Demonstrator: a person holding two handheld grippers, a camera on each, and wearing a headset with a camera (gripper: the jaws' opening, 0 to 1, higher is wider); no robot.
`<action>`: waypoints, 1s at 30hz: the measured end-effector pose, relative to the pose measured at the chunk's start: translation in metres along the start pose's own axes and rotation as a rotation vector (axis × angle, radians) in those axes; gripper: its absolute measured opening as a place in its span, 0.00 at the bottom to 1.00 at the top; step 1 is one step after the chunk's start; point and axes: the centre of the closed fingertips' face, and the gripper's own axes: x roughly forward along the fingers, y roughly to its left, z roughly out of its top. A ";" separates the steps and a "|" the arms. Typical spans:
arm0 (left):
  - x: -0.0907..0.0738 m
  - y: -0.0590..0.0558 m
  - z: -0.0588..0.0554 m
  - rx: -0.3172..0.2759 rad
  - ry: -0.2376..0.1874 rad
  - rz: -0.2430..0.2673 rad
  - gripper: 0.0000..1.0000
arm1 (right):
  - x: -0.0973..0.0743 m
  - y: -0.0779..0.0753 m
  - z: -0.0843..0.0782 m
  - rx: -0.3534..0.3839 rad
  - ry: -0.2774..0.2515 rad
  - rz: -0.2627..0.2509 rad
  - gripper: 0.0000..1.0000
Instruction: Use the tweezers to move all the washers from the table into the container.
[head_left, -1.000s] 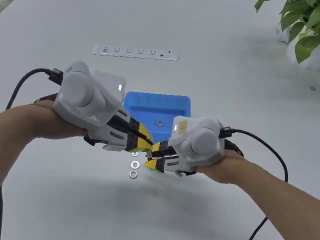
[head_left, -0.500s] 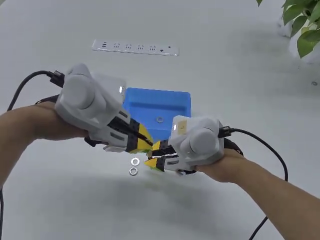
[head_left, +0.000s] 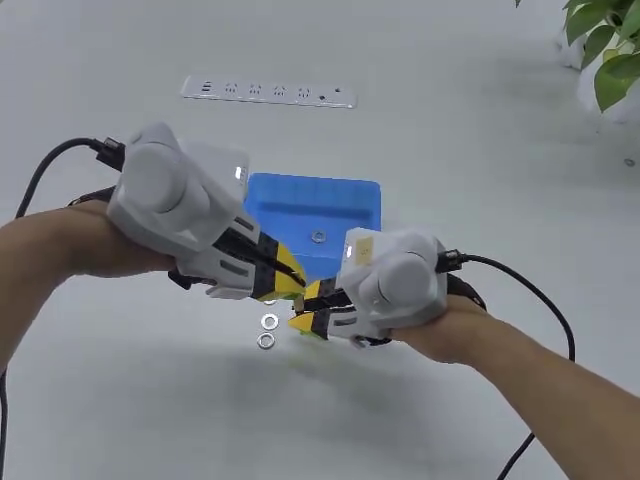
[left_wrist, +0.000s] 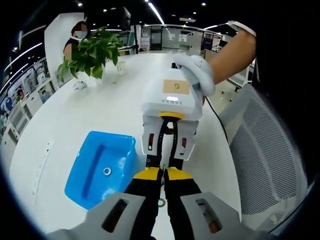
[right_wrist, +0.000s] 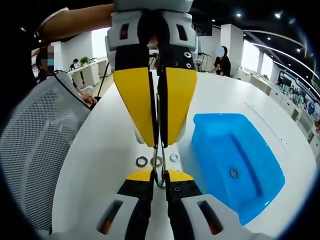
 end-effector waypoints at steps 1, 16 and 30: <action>0.000 0.000 0.000 0.000 0.000 -0.001 0.06 | 0.000 0.000 0.000 0.001 0.001 0.001 0.10; -0.001 -0.002 0.001 0.002 0.008 -0.005 0.06 | -0.001 0.002 0.000 -0.004 0.012 0.010 0.10; -0.013 -0.005 0.008 0.011 0.002 0.010 0.06 | -0.008 0.003 0.012 -0.024 0.012 0.005 0.10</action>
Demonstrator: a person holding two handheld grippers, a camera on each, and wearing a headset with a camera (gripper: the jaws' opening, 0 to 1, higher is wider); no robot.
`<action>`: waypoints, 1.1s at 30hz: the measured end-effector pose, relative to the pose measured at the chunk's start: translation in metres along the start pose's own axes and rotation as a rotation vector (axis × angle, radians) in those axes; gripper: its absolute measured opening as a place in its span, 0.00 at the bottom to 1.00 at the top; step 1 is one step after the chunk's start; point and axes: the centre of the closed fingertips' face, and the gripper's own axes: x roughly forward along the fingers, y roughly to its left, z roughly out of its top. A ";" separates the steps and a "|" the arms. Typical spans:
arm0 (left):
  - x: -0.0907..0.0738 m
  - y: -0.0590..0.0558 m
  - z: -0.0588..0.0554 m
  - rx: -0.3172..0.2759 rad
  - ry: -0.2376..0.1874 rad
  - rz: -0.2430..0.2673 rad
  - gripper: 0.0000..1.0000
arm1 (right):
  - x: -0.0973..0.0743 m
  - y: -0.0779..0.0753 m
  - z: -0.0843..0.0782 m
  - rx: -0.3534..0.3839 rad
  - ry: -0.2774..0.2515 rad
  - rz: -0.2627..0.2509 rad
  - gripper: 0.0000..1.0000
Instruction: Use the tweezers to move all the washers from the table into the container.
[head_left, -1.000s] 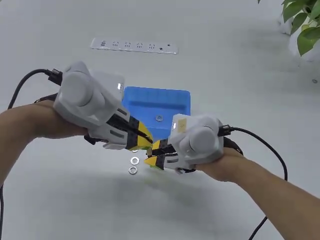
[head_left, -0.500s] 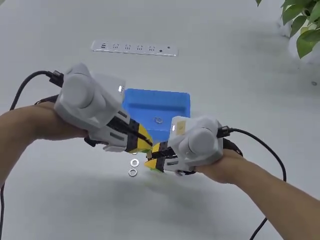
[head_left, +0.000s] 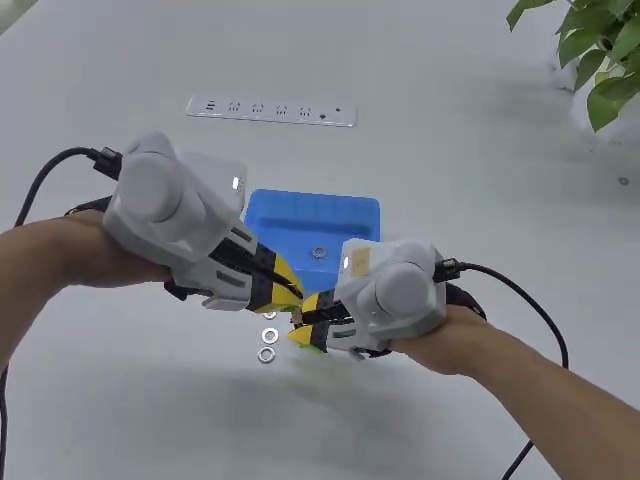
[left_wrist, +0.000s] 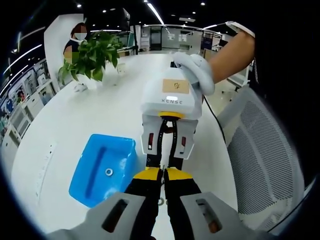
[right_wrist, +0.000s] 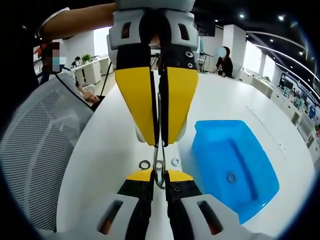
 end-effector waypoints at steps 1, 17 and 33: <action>-0.002 0.000 0.001 0.001 0.000 0.002 0.06 | -0.001 0.000 0.002 0.000 -0.001 0.000 0.10; -0.022 0.001 0.023 0.020 -0.008 0.035 0.06 | -0.020 -0.003 0.025 -0.014 -0.015 -0.019 0.10; -0.036 0.015 0.041 0.029 -0.024 0.064 0.06 | -0.036 -0.019 0.043 -0.040 -0.014 -0.038 0.10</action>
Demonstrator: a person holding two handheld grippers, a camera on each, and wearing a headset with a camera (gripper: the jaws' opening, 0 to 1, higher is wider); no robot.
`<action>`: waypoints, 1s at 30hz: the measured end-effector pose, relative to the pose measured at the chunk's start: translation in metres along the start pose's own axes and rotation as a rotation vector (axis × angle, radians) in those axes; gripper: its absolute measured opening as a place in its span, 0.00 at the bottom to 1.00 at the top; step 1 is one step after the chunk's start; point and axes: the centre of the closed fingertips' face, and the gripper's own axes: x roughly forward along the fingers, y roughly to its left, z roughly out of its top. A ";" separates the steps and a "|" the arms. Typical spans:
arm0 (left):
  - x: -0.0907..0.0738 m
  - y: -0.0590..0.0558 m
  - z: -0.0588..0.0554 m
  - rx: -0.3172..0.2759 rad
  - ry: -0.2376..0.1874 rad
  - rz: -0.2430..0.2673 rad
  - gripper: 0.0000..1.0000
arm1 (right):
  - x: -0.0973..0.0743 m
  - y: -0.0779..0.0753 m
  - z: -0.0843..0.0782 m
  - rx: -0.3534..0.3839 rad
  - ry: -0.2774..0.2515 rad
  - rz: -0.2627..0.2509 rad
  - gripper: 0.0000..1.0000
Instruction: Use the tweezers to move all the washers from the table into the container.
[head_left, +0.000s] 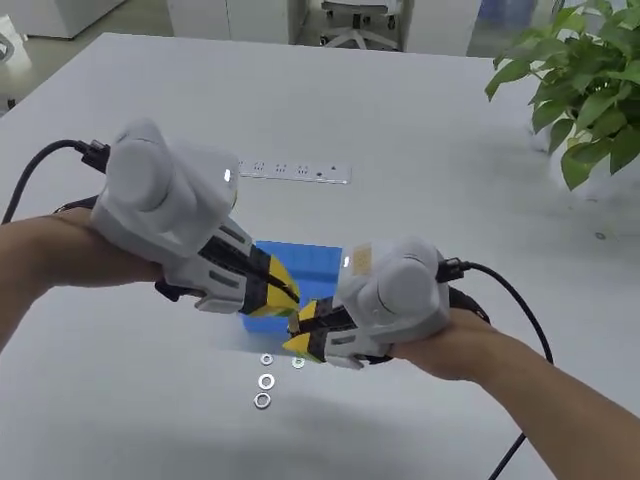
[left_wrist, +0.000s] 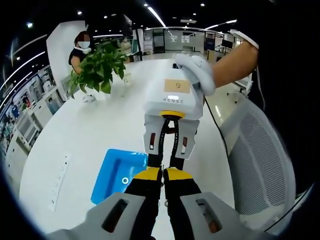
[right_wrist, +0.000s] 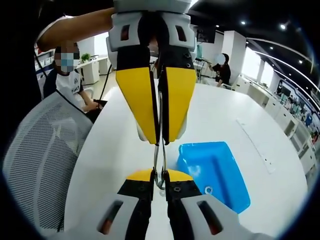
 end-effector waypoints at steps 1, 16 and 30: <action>-0.001 0.002 0.001 0.003 -0.002 0.004 0.06 | -0.001 -0.002 0.001 -0.003 -0.001 -0.003 0.10; -0.001 0.030 0.013 0.040 -0.010 0.026 0.06 | -0.010 -0.035 0.006 -0.016 -0.007 -0.042 0.10; 0.009 0.055 0.011 0.048 -0.015 0.033 0.06 | -0.008 -0.062 -0.004 -0.004 -0.011 -0.072 0.10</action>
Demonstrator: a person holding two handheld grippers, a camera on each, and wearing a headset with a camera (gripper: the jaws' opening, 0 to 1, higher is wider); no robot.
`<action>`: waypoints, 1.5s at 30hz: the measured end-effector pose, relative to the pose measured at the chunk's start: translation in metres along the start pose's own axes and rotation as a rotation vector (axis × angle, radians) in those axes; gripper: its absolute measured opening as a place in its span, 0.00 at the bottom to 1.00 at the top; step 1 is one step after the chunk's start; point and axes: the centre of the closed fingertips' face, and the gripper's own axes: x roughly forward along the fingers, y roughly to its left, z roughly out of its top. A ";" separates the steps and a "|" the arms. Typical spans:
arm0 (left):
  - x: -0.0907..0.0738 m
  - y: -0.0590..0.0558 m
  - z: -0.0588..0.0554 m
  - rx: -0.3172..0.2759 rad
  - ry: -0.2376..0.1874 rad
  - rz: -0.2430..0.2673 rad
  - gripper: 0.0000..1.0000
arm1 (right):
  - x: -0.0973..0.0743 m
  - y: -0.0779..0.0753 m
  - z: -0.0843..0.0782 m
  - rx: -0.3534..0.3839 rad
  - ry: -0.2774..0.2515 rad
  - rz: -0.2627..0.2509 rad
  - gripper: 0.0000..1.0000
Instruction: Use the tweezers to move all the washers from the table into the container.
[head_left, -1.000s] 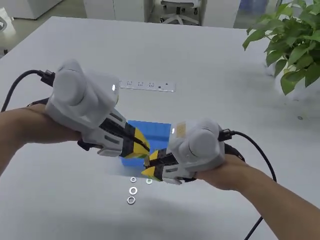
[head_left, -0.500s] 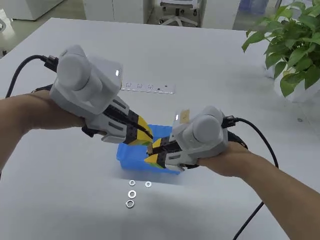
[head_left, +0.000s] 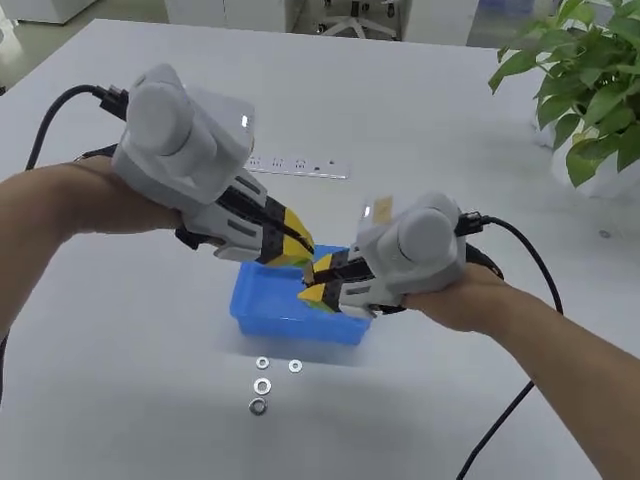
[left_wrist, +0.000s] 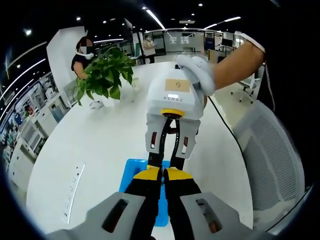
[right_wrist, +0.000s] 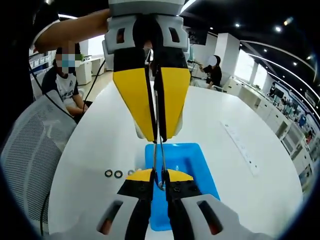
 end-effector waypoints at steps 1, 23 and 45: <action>0.001 0.001 -0.001 0.000 0.001 0.000 0.06 | 0.001 -0.001 -0.001 0.001 0.001 -0.001 0.10; 0.029 0.021 -0.024 -0.016 0.024 -0.033 0.06 | 0.020 -0.019 -0.033 0.044 0.020 0.015 0.10; 0.050 0.024 -0.041 -0.031 0.055 -0.070 0.06 | 0.032 -0.020 -0.058 0.070 0.062 0.042 0.11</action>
